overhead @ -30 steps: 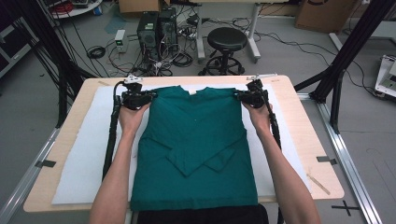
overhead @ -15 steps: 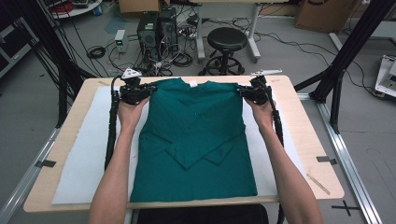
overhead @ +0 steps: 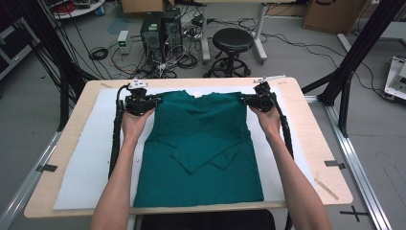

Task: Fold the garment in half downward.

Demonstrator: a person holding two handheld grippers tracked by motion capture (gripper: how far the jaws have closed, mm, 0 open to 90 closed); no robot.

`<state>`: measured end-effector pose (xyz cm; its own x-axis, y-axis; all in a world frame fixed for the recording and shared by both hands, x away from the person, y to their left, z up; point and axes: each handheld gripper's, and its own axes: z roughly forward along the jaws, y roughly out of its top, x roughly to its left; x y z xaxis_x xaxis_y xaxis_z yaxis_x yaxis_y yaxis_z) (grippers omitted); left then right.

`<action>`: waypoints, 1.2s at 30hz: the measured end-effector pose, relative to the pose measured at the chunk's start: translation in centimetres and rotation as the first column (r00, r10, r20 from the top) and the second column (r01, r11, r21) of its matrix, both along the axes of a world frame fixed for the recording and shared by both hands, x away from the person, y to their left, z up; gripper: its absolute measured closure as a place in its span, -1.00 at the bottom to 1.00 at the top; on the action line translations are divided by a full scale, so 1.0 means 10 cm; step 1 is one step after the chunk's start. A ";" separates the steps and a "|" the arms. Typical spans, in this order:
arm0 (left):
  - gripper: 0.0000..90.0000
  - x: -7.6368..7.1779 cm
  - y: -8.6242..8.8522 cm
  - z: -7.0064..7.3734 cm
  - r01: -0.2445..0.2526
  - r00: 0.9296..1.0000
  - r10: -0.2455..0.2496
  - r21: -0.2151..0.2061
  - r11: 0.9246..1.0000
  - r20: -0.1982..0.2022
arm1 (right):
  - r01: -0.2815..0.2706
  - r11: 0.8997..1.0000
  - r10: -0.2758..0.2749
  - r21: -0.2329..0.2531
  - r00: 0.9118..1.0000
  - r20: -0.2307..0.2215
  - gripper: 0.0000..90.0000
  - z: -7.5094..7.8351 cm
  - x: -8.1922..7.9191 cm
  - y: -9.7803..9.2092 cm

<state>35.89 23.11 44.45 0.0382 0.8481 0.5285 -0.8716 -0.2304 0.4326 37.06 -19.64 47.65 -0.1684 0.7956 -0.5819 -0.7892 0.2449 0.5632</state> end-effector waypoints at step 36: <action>0.88 0.66 0.10 -0.76 0.051 0.997 -0.045 0.096 0.994 -0.062 | -0.058 0.997 0.057 -0.057 0.998 -0.024 0.86 -0.81 0.65 -0.16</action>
<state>42.45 24.10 36.89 0.1119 0.7891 0.6040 -0.8560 -0.2322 0.4619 43.60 -21.19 39.51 -0.2264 0.7493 -0.6224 -0.7902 0.2322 0.5671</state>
